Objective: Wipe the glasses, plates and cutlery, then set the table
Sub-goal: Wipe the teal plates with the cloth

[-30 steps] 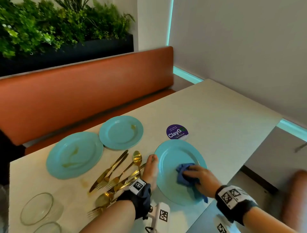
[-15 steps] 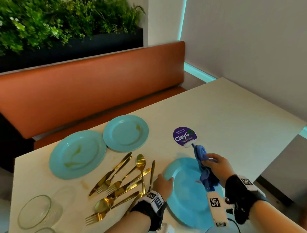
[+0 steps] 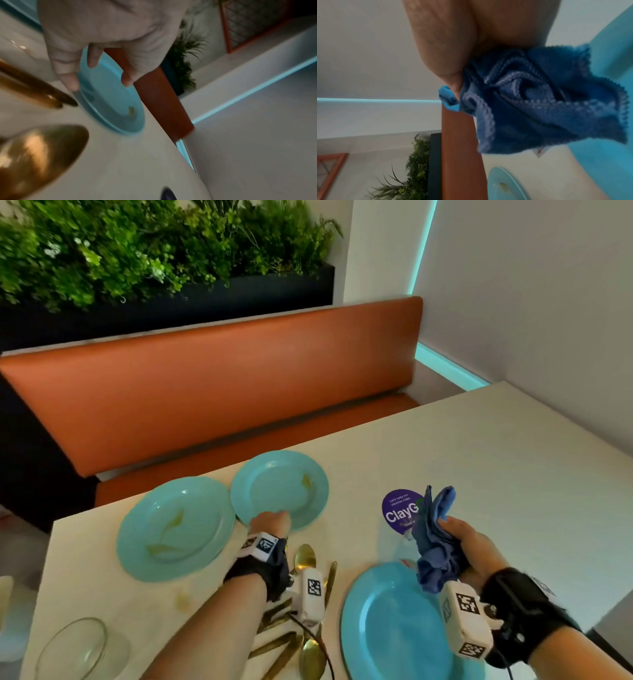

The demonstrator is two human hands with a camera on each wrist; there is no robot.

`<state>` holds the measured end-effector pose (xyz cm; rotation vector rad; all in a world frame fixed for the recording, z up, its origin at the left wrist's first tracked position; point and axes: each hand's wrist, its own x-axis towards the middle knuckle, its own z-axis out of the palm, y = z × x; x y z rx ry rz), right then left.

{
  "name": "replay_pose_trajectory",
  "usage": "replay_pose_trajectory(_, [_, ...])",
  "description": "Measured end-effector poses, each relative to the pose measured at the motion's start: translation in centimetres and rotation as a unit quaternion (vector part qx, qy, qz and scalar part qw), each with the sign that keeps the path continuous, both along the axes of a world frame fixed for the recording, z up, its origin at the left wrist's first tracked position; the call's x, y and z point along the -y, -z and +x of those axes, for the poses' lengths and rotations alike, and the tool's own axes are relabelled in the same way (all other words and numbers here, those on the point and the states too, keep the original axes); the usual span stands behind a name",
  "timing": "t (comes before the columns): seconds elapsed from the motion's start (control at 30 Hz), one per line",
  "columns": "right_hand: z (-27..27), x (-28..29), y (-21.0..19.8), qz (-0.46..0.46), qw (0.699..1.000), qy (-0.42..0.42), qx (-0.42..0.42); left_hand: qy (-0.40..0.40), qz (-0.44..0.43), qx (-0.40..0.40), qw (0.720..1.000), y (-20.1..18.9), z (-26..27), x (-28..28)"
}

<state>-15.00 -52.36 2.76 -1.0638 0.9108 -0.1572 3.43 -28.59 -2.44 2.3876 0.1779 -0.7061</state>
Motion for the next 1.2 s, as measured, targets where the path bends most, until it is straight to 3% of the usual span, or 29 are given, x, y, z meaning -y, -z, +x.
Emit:
replay_pose_trajectory(0.2, [1.0, 0.8, -0.5, 0.028, 0.998, -0.047, 0.033, -0.021, 0.038, -0.011, 0.999, 2.4, 4.4, -2.0])
replay_pose_trajectory(0.3, [1.1, 0.8, -0.7, 0.019, 0.997, -0.065, 0.03, -0.036, 0.013, -0.041, 0.998, 4.2, 5.2, -1.9])
replay_pose_trajectory(0.43, [1.3, 0.8, -0.8, 0.012, 0.998, -0.053, 0.01, -0.092, -0.084, -0.067, 0.99, 3.3, 5.0, -0.7])
replay_pose_trajectory(0.47, [1.5, 0.7, -0.8, 0.009, 0.999, -0.046, -0.001, -0.1, -0.144, -0.063, 0.982, 2.2, 4.5, -0.3])
replay_pose_trajectory(0.57, [2.7, 0.5, -0.5, -0.008, 0.999, -0.017, -0.031, -0.21, -0.323, -0.087, 0.918, 0.0, 3.2, 1.4])
replay_pose_trajectory(0.6, [3.3, 0.2, -0.6, -0.02, 0.999, -0.012, -0.032, -0.253, -0.376, -0.104, 0.885, -0.6, 2.8, 2.0])
replay_pose_trajectory(0.67, [4.8, -0.6, -0.8, -0.052, 0.998, -0.009, -0.028, -0.277, -0.443, -0.12, 0.844, -2.2, 1.4, 3.7])
replay_pose_trajectory(0.73, [6.2, -1.4, -1.4, -0.084, 0.996, 0.004, -0.009, -0.248, -0.495, -0.138, 0.821, -4.3, -0.4, 5.4])
replay_pose_trajectory(0.87, [7.5, -1.4, -2.3, -0.132, 0.989, 0.066, 0.007, -0.182, -0.545, -0.143, 0.806, -6.8, -3.0, 6.4])
replay_pose_trajectory(0.97, [7.1, -0.8, -3.1, -0.196, 0.978, 0.063, -0.027, -0.125, -0.563, -0.154, 0.803, -7.2, -4.5, 5.9])
replay_pose_trajectory(1.1, [6.4, 0.0, -5.5, -0.26, 0.964, 0.044, -0.009, -0.054, -0.536, -0.172, 0.825, -6.7, -5.8, 5.2])
replay_pose_trajectory(1.2, [5.2, 1.7, -7.7, -0.325, 0.945, -0.015, -0.013, -0.08, -0.572, -0.149, 0.803, -7.8, -4.3, 3.8])
